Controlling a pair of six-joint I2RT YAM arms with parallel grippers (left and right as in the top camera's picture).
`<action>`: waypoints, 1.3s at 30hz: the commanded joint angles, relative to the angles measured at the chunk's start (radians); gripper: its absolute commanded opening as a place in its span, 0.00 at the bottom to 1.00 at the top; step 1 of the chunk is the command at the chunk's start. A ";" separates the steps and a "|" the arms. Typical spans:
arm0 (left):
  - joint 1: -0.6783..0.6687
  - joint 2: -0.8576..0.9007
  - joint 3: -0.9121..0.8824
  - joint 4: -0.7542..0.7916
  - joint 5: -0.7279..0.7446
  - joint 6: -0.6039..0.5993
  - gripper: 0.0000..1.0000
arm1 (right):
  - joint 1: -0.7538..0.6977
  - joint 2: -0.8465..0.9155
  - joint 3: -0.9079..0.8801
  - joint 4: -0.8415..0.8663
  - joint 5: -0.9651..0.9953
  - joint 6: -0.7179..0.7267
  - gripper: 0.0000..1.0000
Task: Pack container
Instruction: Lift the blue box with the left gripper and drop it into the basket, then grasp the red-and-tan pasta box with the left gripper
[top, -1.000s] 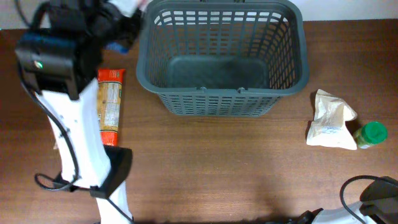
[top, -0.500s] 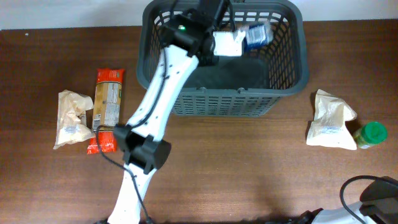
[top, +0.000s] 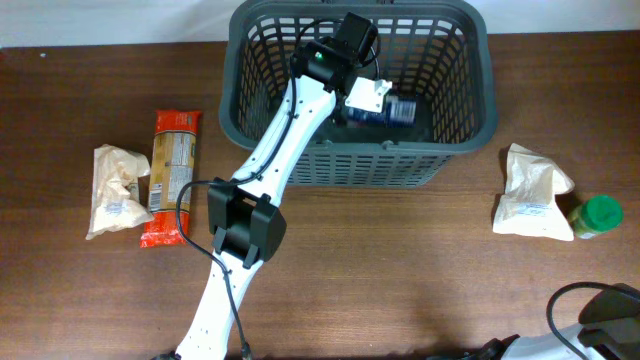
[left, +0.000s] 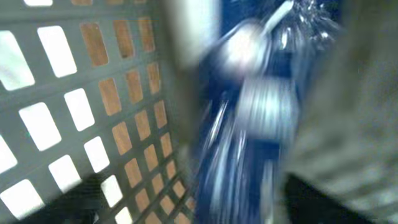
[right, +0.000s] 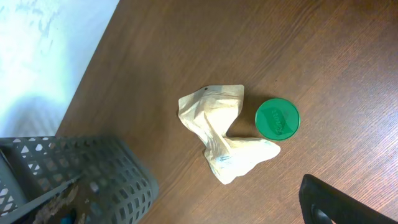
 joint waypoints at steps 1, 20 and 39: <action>-0.005 -0.099 0.015 0.002 -0.020 -0.208 0.99 | -0.006 0.005 0.004 0.000 0.006 -0.002 0.99; 0.425 -0.776 -0.014 -0.272 0.245 -0.768 0.99 | -0.006 0.005 0.004 0.000 0.006 -0.002 0.99; 0.700 -0.227 -0.614 -0.082 0.156 -0.953 0.93 | -0.006 0.005 0.004 0.000 0.006 -0.002 0.99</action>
